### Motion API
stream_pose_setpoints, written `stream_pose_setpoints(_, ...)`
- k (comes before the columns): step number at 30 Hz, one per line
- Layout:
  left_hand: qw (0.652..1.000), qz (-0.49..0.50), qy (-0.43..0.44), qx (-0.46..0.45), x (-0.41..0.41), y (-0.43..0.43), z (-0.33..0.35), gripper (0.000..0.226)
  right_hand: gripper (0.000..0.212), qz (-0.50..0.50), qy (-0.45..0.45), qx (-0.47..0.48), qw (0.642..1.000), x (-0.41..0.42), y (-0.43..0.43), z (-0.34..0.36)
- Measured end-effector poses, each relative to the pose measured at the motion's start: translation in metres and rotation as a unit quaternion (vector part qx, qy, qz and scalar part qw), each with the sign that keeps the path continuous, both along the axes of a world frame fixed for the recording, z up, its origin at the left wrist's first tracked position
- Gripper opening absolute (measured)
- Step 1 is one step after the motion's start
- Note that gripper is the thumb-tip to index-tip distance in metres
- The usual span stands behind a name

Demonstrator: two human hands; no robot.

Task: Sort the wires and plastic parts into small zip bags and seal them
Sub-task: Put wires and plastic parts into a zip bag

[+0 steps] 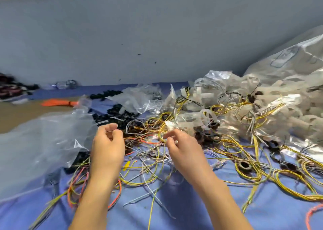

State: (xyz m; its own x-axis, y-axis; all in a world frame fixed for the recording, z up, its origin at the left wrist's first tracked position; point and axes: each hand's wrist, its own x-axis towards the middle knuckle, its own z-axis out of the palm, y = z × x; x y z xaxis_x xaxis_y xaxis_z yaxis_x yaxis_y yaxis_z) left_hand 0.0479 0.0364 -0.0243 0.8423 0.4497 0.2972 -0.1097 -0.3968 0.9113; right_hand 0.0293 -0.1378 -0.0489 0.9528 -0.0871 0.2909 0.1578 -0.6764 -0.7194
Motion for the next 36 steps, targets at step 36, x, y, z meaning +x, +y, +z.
stream_pose_setpoints(36,0.853,-0.062,-0.151,0.496,-0.084,-0.033,-0.026,0.025,0.053,0.019,0.204,0.461,0.863,-0.015,0.028,0.019)
